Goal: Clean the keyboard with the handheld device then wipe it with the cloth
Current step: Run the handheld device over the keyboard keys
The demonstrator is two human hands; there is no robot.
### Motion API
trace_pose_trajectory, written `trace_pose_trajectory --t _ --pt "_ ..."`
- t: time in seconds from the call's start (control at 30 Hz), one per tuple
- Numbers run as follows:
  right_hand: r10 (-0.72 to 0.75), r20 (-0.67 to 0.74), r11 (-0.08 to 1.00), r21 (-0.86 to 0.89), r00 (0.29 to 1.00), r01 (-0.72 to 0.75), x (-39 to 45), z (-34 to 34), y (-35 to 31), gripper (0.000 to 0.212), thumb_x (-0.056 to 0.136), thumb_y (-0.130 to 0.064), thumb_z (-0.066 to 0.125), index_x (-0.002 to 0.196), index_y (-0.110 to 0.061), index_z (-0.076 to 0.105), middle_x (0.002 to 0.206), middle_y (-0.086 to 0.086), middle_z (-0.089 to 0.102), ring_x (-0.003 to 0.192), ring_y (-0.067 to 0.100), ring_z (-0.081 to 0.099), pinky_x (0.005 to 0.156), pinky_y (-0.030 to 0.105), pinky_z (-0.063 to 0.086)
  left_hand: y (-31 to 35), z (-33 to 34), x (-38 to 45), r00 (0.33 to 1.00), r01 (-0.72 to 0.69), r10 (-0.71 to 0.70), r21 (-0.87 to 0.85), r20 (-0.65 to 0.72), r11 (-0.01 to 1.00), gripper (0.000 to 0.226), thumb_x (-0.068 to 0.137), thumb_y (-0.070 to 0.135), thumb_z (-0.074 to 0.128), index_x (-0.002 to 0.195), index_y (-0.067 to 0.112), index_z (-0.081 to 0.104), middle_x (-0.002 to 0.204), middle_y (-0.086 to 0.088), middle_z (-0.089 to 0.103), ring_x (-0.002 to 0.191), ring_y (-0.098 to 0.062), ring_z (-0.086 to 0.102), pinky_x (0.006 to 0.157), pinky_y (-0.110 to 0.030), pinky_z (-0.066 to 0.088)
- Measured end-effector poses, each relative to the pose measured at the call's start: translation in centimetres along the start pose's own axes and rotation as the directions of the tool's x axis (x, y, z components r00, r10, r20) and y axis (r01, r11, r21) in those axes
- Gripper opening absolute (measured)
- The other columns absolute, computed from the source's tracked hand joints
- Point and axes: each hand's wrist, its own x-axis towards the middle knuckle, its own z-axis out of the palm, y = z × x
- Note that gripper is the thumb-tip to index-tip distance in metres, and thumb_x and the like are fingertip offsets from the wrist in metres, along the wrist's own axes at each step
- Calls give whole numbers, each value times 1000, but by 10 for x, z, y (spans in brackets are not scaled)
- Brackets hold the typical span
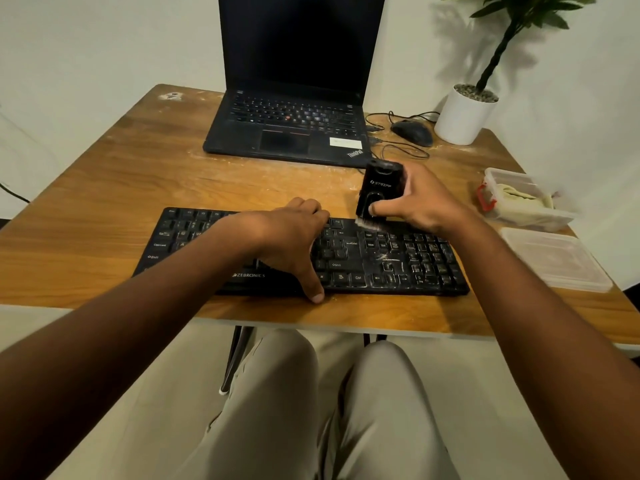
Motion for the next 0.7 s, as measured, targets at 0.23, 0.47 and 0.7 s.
trace_pose_trajectory --t 0.23,0.47,0.7 --pt "-147 -89 986 -96 985 139 -2 2 11 49 74 -2 83 110 -28 62 104 -7 69 98 5 65 80 22 54 1 0 0 1000 -5 5 -5 -3 1000 131 55 63 91 158 21 22 152 3 29 139 -19 26 117 -46 36" --pt "-129 91 989 -64 987 135 -8 -11 7 46 76 -5 82 115 -20 62 114 7 71 109 21 69 95 50 56 2 -1 -1 1000 -9 9 -10 -3 1000 131 55 62 91 158 20 22 151 3 28 140 -20 26 118 -47 36" --pt "-106 17 992 -71 994 107 9 -3 4 49 76 -1 82 111 -29 61 115 1 69 106 10 64 91 30 55 1 -1 0 1000 -4 4 -9 3 1000 132 54 63 91 158 22 22 152 3 28 140 -19 25 118 -48 36"
